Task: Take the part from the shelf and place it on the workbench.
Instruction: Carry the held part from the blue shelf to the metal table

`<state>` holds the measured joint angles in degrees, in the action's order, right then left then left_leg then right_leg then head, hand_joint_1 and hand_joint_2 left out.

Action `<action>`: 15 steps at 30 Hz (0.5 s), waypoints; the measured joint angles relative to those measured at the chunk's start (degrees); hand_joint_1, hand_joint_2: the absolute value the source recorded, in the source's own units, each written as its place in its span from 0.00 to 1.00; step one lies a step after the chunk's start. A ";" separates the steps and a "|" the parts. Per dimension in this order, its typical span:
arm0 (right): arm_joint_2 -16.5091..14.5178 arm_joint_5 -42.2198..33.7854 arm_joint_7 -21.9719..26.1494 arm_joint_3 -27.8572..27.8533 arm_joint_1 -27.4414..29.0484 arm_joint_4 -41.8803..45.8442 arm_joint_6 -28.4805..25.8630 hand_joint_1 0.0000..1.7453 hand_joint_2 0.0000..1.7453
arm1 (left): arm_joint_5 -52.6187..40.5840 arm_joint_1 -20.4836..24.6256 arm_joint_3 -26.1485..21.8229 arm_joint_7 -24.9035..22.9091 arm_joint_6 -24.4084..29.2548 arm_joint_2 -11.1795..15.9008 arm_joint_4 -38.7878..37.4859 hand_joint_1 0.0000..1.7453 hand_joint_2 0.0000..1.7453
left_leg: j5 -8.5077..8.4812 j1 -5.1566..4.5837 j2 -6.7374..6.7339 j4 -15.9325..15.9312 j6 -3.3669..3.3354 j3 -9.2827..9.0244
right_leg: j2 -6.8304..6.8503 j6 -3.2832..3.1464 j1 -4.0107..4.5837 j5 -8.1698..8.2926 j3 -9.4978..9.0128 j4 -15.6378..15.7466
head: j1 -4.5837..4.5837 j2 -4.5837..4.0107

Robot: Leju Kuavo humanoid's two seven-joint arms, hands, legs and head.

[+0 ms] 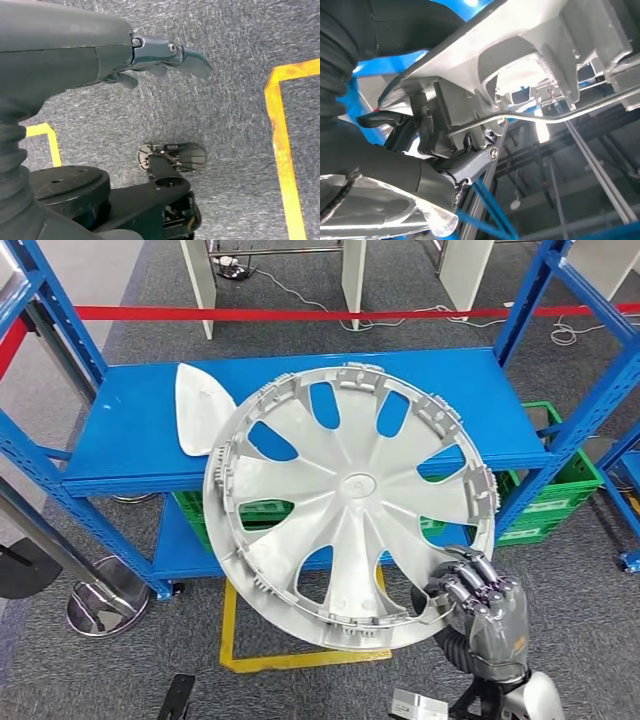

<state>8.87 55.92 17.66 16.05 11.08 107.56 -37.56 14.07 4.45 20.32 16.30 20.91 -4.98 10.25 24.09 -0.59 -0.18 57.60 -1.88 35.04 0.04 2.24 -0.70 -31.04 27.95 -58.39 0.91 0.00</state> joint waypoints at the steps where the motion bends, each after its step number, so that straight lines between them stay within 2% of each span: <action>1: 0.15 0.04 -0.01 -0.31 0.46 0.56 -0.08 1.00 1.00 | -0.11 -0.01 0.10 -0.03 -0.02 0.00 -0.01 0.00 1.00 | -0.42 -0.05 0.00 0.15 0.31 0.29 | -0.04 -0.22 0.11 -0.57 -0.88 1.68 | 0.01 0.00; 3: 0.35 0.08 -0.02 -0.73 1.18 1.48 -0.28 1.00 1.00 | -0.17 -0.09 0.24 -0.09 -0.04 0.02 -0.02 0.00 1.00 | -1.07 0.02 0.00 0.34 0.93 0.64 | 0.01 -1.03 0.15 -0.18 -0.30 2.04 | -0.02 0.00; 4: 0.40 0.11 -0.02 -0.87 1.40 1.83 -0.38 1.00 1.00 | -0.17 -0.17 0.25 -0.12 -0.04 0.05 -0.03 0.00 1.00 | -0.53 0.09 0.03 0.70 1.28 0.88 | 0.12 -1.56 0.09 0.27 0.28 2.06 | 0.00 0.00; 5: 0.43 0.15 -0.02 -1.00 1.61 2.18 -0.46 1.00 1.00 | -0.18 -0.24 0.26 -0.13 -0.04 0.08 -0.04 0.00 1.00 | 1.11 0.17 0.05 1.85 1.62 1.26 | 0.24 -2.05 -0.01 0.82 0.84 2.12 | 0.06 0.00; 6: 0.44 0.19 -0.02 -1.14 1.88 2.56 -0.52 1.00 1.00 | -0.18 -0.29 0.26 -0.13 -0.05 0.10 -0.04 0.00 1.00 | 3.83 0.29 0.07 4.09 1.95 1.81 | 0.38 -2.47 -0.11 1.46 1.42 2.19 | 0.13 0.00; 8: 0.46 0.28 -0.02 -1.45 2.50 3.34 -0.60 1.00 1.00 | -0.20 -0.32 0.29 -0.14 -0.07 0.11 -0.04 0.00 1.00 | 9.97 0.52 0.08 10.68 2.40 2.87 | 0.47 -2.78 -0.04 2.79 2.75 2.13 | 0.27 0.00; 9: 0.47 0.31 -0.02 -1.57 2.72 3.63 -0.60 1.00 1.00 | -0.21 -0.30 0.31 -0.15 -0.08 0.11 -0.04 0.00 1.00 | 11.62 0.60 0.08 13.74 2.50 3.06 | 0.49 -2.83 0.00 3.52 3.59 2.06 | 0.29 0.00; 10: 0.48 0.33 -0.03 -1.67 2.88 3.82 -0.60 1.00 1.00 | -0.22 -0.28 0.33 -0.15 -0.08 0.11 -0.04 0.00 1.00 | 11.72 0.64 0.08 15.46 2.52 2.67 | 0.50 -2.77 0.04 4.23 4.54 1.95 | 0.28 0.00; 11: 0.48 0.37 -0.05 -1.75 3.05 3.98 -0.60 1.00 1.00 | -0.25 -0.26 0.36 -0.16 -0.10 0.11 -0.04 0.00 1.00 | 10.55 0.66 0.08 15.41 2.43 1.50 | 0.49 -2.68 0.08 4.91 5.56 1.81 | 0.30 0.00; 12: 0.49 0.45 -0.10 -1.85 3.29 4.14 -0.61 1.00 1.00 | -0.29 -0.25 0.41 -0.20 -0.13 0.12 -0.04 0.00 1.00 | 8.76 0.64 0.09 13.34 2.23 -0.55 | 0.48 -2.56 0.12 5.53 6.47 1.66 | 0.28 0.00; 13: 0.49 0.60 -0.21 -1.96 3.62 4.37 -0.61 1.00 1.00 | -0.37 -0.23 0.47 -0.23 -0.20 0.15 -0.04 0.00 1.00 | 7.36 0.59 0.11 9.69 1.90 -3.42 | 0.48 -2.41 0.15 6.10 7.21 1.54 | 0.28 0.00; 14: 0.49 0.78 -0.41 -2.05 4.01 4.65 -0.61 1.00 1.00 | -0.48 -0.21 0.55 -0.30 -0.28 0.21 -0.04 0.00 1.00 | 6.76 0.49 0.14 5.24 1.51 -6.44 | 0.49 -2.21 0.26 6.63 7.79 1.42 | 0.28 0.00; 15: 0.49 0.98 -0.61 -2.13 4.44 4.96 -0.64 1.00 1.00 | -0.60 -0.17 0.62 -0.36 -0.38 0.28 -0.04 0.00 1.00 | 6.91 0.38 0.17 1.38 1.16 -8.85 | 0.54 -1.99 0.34 7.21 8.22 1.35 | 0.25 0.00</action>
<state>9.35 56.90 17.05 13.92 15.52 112.51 -38.21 13.47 4.28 20.93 15.94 20.53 -4.70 10.21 31.00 -0.21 -0.01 58.98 -0.72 26.20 0.58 0.25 -0.37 -23.83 36.17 -57.04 1.16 0.00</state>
